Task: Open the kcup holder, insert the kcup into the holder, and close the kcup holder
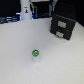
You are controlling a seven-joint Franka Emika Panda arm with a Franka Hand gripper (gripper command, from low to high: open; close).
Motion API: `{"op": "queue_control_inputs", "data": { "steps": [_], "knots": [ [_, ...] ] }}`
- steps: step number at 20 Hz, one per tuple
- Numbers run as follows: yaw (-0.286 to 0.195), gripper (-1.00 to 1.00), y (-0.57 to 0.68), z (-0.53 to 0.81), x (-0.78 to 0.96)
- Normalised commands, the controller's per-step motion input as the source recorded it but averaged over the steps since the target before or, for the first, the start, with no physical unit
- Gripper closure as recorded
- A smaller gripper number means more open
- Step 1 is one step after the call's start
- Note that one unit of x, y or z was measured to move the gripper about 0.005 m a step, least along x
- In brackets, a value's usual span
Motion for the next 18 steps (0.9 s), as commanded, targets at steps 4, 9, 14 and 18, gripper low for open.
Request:
{"op": "queue_control_inputs", "data": {
  "steps": [4, 9, 14, 18],
  "knots": [
    [-0.027, -1.0, 0.39, 0.09, -0.06],
    [-0.149, -1.0, 0.56, 0.07, -0.24],
    [-0.187, -1.0, 0.62, 0.0, -0.29],
    [-0.178, -1.0, 0.65, 0.0, -0.31]
  ]
}}
